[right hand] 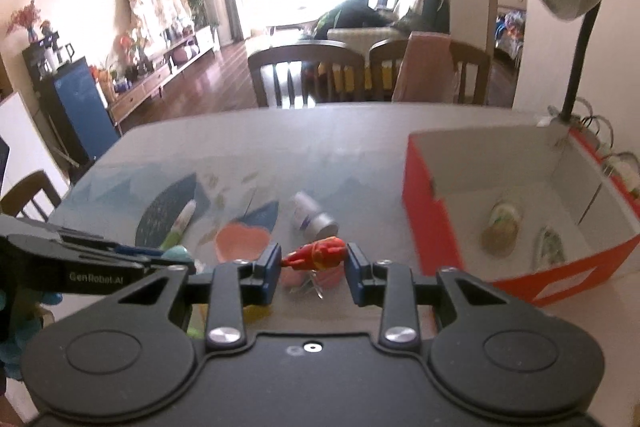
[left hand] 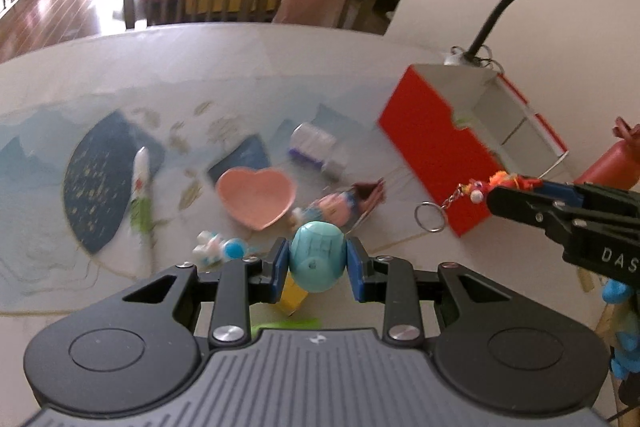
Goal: Organize rigid objects
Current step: 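Carry the teal toy and orange keychain with both tools into the red box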
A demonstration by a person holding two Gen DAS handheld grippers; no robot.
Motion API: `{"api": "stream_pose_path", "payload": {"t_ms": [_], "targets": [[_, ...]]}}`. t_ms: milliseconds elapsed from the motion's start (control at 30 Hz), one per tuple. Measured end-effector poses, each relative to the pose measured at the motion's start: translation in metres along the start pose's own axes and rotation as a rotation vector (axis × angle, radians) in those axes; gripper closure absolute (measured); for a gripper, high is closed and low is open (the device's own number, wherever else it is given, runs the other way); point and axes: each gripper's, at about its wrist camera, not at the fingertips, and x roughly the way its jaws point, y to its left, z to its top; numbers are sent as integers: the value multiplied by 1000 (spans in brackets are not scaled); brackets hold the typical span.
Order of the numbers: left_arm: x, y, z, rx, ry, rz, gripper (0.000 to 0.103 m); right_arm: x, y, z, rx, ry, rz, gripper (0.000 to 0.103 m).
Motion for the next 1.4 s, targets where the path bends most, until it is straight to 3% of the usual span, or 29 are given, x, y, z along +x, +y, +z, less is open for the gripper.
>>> {"api": "stream_pose_path", "payload": {"t_ms": [533, 967, 1400], "targets": [[24, -98, 72, 133, -24, -42, 73, -9, -100, 56, 31, -123, -119, 70], [98, -182, 104, 194, 33, -32, 73, 22, -191, 50, 33, -48, -186, 70], [176, -227, 134, 245, 49, 82, 73, 66, -249, 48, 38, 16, -196, 70]]}}
